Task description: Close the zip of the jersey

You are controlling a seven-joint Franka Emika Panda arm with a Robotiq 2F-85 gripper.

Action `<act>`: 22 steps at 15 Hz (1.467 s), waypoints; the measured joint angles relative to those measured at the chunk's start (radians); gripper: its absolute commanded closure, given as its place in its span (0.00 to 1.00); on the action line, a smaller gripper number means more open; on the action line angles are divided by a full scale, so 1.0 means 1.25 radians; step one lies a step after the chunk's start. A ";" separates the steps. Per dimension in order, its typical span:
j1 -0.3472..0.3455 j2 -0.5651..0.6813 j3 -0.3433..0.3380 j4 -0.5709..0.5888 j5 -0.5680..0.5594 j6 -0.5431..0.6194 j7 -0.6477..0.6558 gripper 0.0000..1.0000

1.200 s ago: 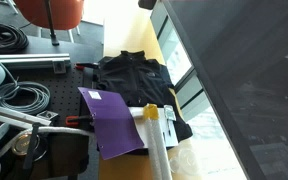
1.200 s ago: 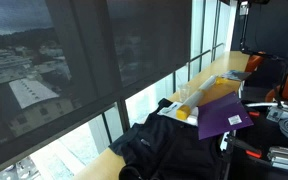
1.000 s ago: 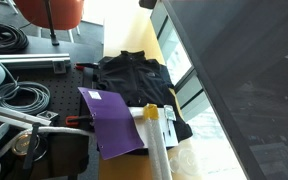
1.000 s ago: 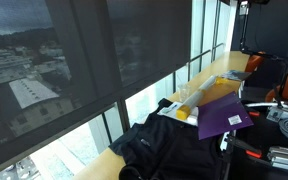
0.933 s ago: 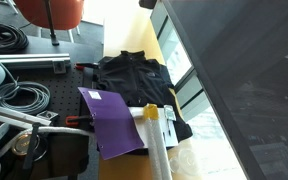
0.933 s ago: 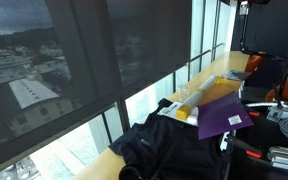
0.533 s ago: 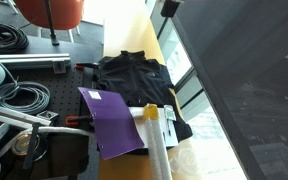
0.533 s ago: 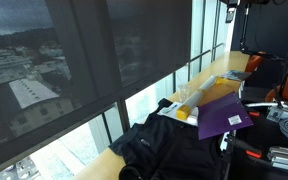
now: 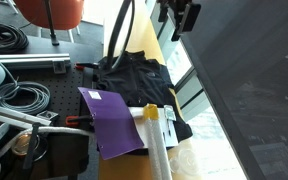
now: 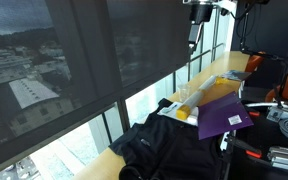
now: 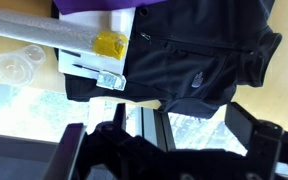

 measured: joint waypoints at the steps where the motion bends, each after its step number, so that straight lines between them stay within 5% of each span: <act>1: 0.001 0.033 0.006 0.002 0.009 0.032 0.011 0.00; 14: -0.012 0.455 0.024 0.084 0.034 0.262 0.086 0.00; 22: 0.034 0.617 0.008 0.104 -0.074 0.433 0.123 0.00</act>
